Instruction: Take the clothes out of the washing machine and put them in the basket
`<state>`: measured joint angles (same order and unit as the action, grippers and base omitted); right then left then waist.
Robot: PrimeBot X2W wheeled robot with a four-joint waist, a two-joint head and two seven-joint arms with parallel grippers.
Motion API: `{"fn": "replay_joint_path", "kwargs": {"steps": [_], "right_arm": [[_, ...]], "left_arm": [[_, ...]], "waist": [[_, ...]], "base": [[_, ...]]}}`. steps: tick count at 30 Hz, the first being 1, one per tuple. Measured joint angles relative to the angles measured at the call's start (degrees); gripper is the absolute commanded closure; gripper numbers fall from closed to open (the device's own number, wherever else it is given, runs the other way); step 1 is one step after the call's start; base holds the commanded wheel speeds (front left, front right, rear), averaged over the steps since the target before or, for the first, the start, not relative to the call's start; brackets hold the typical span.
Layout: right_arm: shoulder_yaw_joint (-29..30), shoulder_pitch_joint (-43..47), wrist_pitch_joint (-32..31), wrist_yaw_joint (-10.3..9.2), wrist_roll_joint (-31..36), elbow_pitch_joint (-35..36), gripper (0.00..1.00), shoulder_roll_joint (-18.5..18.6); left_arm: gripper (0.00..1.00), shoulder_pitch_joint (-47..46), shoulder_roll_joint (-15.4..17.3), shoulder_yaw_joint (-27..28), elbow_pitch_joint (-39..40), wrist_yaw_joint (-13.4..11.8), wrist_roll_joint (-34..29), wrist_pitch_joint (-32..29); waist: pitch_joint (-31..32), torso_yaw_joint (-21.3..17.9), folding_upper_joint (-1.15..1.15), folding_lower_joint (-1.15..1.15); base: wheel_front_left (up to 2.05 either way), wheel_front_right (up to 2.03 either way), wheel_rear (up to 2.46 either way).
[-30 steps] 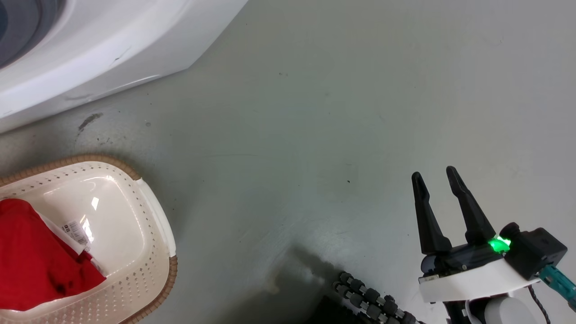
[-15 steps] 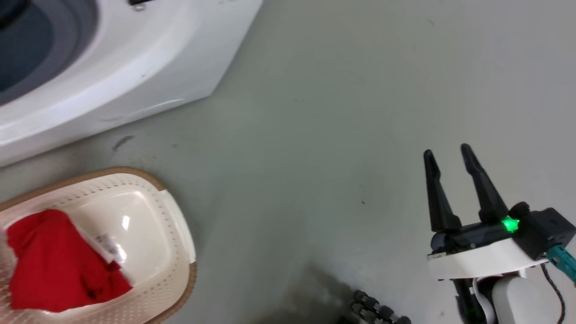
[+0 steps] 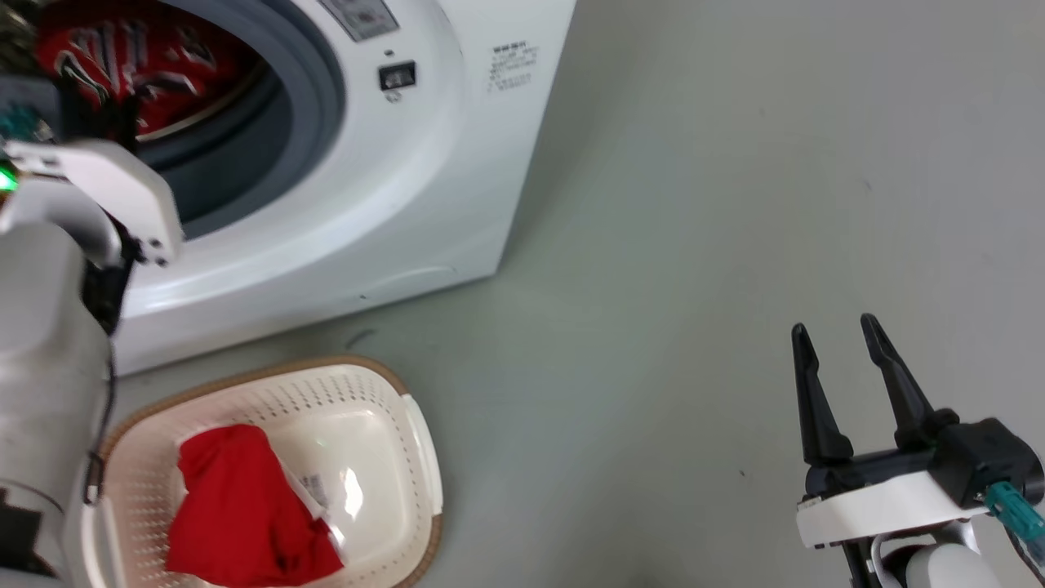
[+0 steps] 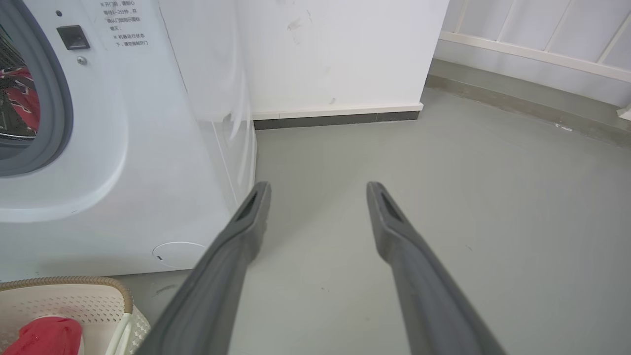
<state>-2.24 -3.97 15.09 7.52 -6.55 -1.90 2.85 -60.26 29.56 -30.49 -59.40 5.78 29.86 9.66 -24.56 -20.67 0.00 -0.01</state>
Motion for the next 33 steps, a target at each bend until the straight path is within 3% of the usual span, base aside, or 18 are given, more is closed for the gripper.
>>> {"fn": "replay_joint_path", "kwargs": {"steps": [9, 22, 33], "right_arm": [[1.9, 2.7, 0.0, 0.00, 2.8, -0.8, 0.00, 0.0], [2.9, 5.4, 0.0, 0.00, 4.2, -2.1, 0.00, 0.0], [4.2, 8.1, 0.0, 0.00, 5.0, -3.1, 0.00, 0.0]], "left_arm": [[1.00, 9.6, -3.2, 0.4, 6.4, -4.2, -1.0, 5.2], [1.00, 28.0, -2.4, 7.9, 36.0, -11.0, -5.7, 5.3], [1.00, 40.1, -2.3, 7.8, 56.0, -14.5, -7.8, 4.4]], "waist": [[8.7, 4.8, 0.00, 0.00], [17.5, 11.7, 0.00, 0.00], [22.9, 16.2, 0.00, 0.00]], "base": [[0.00, 0.00, 0.00], [0.00, 0.00, 0.00], [0.00, 0.00, 0.00]]}}
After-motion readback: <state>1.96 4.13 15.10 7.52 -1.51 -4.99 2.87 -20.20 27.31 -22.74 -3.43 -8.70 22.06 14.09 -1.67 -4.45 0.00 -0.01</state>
